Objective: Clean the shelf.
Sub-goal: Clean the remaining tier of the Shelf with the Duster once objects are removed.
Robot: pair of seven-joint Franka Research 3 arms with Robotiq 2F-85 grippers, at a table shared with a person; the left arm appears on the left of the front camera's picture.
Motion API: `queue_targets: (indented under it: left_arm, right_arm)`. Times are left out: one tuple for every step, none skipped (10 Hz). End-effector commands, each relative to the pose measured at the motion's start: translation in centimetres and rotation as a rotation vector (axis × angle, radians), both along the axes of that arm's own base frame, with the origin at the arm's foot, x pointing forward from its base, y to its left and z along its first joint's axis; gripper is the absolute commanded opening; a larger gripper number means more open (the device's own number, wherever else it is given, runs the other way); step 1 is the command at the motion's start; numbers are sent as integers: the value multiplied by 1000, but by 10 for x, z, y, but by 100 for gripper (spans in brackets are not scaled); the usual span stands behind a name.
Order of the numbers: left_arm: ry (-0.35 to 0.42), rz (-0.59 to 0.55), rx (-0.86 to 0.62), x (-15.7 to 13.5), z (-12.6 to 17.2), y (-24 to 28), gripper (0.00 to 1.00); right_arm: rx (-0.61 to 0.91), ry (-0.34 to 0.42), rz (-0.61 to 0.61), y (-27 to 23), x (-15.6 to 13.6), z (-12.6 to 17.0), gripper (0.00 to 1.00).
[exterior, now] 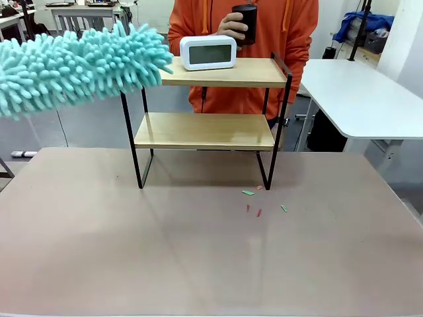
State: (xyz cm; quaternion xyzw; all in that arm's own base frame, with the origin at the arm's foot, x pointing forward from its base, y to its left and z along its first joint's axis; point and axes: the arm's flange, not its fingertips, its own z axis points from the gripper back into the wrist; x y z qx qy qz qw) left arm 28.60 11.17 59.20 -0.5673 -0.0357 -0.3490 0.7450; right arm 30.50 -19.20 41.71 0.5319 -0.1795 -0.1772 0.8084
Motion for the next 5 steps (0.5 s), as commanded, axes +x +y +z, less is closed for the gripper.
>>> queue_targets:
  left_arm:
    - [-34, -12, -42, 4, -7, 52, 0]
    - [1, 24, -60, 7, -20, 71, 0]
    - [-4, -1, -77, 8, -35, 89, 0]
    - [-13, -46, -68, 11, -45, 97, 0]
    - [19, 38, -53, 2, -42, 58, 0]
  right_arm:
    - [11, -31, -3, 1, 1, 1, 100]
    - [11, -31, -3, 1, 1, 1, 100]
    - [11, -31, -3, 1, 1, 1, 100]
    - [11, -31, -3, 1, 1, 1, 100]
    - [11, -31, -3, 1, 1, 1, 100]
